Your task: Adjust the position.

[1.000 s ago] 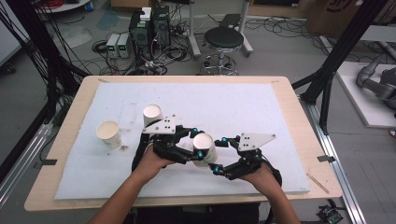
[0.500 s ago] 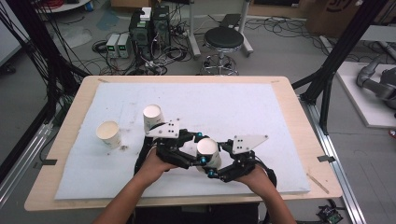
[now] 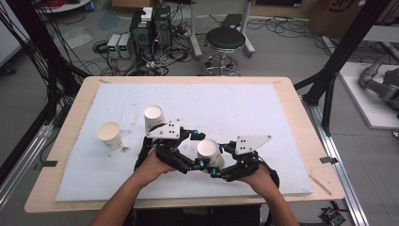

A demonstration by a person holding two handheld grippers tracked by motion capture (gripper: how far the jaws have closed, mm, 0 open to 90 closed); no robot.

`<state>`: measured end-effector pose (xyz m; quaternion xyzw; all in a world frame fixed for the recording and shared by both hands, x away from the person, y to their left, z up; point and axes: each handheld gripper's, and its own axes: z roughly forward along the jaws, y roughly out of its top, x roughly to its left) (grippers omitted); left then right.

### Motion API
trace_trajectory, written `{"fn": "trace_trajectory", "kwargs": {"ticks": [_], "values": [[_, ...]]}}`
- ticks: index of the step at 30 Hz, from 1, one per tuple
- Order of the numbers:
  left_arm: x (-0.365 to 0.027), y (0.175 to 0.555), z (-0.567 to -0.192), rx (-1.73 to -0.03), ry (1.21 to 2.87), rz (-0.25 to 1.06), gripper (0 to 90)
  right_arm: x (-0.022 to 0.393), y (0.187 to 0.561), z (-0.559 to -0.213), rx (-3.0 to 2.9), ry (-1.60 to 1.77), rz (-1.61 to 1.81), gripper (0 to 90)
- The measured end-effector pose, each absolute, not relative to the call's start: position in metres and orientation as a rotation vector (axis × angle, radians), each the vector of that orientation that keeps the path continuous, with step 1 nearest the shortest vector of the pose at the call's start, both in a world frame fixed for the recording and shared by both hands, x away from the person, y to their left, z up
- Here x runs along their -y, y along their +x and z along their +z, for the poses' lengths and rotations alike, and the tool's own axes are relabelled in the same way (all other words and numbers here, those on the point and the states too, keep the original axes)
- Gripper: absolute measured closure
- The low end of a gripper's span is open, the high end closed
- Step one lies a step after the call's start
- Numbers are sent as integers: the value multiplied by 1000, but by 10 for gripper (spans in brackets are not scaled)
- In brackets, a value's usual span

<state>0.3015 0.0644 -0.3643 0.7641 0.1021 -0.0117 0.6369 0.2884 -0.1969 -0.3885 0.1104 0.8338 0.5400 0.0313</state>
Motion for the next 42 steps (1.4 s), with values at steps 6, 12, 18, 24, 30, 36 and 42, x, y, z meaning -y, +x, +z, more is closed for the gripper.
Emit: {"fn": "trace_trajectory", "kwargs": {"ticks": [6, 12, 18, 24, 30, 36, 42], "values": [[-69, 300, -363, -219, 1809, -18, 141, 195, 290, -385, -2625, 334, 1552, 344], [-70, 301, -360, -208, 1875, -3, 141, 191, 292, -376, -2696, 287, 1408, 345], [-68, 302, -359, -182, 1948, 1, 144, 180, 295, -368, -2771, 201, 1259, 345], [-67, 303, -359, -164, 1999, 2, 147, 171, 296, -363, -2825, 146, 1130, 348], [-64, 303, -360, -150, 2044, 4, 159, 166, 297, -362, -2869, 129, 1020, 349], [-61, 304, -363, -146, 2078, -5, 184, 158, 297, -357, -2901, 89, 888, 349], [-60, 307, -365, -148, 2100, -20, 238, 153, 297, -355, -2924, 61, 785, 349]]}}
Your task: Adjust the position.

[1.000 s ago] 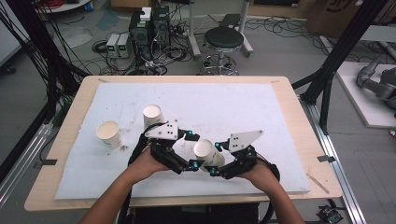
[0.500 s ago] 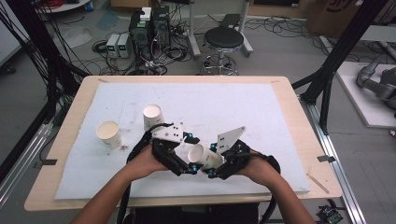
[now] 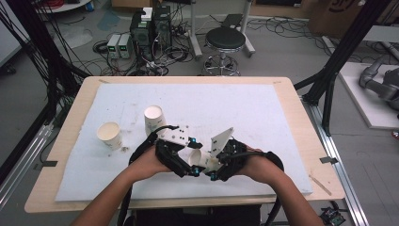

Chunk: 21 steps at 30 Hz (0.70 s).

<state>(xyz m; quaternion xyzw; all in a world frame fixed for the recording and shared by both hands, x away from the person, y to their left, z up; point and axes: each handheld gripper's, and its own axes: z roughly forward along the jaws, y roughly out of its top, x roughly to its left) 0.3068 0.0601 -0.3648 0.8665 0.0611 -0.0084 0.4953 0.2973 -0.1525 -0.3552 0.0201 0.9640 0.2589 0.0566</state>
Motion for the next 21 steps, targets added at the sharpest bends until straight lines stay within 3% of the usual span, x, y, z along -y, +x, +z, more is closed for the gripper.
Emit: {"fn": "trace_trajectory", "kwargs": {"ticks": [7, 13, 18, 21], "values": [[-59, 308, -366, -112, 2106, -59, 354, 151, 296, -355, -2946, 79, 737, 350], [-58, 307, -367, -86, 2118, -63, 370, 151, 294, -356, -2967, 82, 710, 353], [-60, 307, -366, -106, 2085, -52, 371, 157, 296, -356, -2932, 125, 807, 225], [-64, 307, -367, -121, 2047, -60, 371, 168, 296, -354, -2883, 192, 937, 206]]}}
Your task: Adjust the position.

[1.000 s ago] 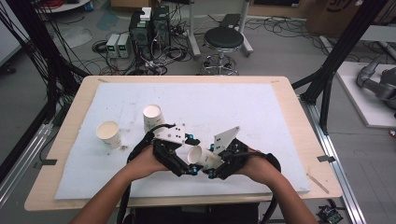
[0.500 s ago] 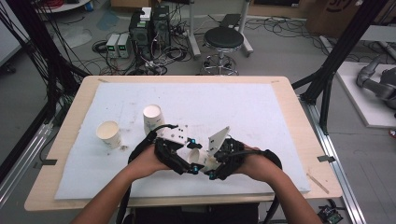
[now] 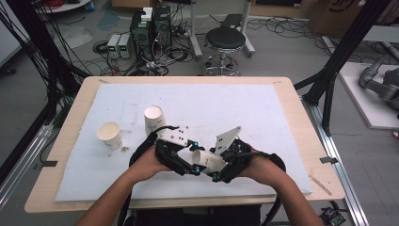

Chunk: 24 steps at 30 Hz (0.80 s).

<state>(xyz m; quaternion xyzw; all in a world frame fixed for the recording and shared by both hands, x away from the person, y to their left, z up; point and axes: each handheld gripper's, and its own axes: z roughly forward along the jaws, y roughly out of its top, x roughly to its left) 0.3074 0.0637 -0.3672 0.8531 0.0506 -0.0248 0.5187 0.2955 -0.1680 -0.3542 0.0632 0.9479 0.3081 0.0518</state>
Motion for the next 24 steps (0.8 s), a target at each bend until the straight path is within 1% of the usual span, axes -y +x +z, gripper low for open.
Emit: {"fn": "trace_trajectory", "kwargs": {"ticks": [9, 14, 24], "values": [[-73, 309, -371, -164, 1942, -70, 370, 198, 288, -350, -2684, 268, 1288, 202], [-77, 309, -373, -187, 1898, -45, 370, 211, 285, -349, -2561, 312, 1444, 202], [-83, 308, -383, -224, 1820, 9, 370, 228, 281, -362, -2448, 392, 1576, 193]]}}
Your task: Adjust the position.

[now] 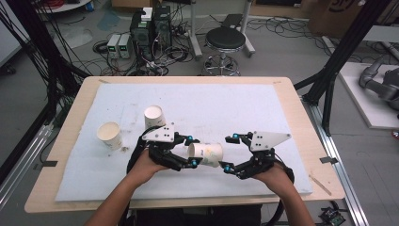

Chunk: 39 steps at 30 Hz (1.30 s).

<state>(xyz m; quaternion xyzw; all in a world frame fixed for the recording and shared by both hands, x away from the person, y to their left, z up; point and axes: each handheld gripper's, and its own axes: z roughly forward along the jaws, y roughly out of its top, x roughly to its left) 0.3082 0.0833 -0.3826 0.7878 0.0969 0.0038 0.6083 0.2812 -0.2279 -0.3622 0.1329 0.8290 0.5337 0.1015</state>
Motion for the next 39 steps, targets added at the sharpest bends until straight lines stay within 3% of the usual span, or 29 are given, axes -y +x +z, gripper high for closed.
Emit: {"fn": "trace_trajectory", "kwargs": {"ticks": [23, 39], "values": [[-93, 297, -385, -167, 1710, 41, 369, 232, 278, -385, -2452, 404, 1664, 194], [-82, 292, -386, -87, 1696, -40, 370, 225, 280, -390, -2510, 331, 1783, 209]]}}
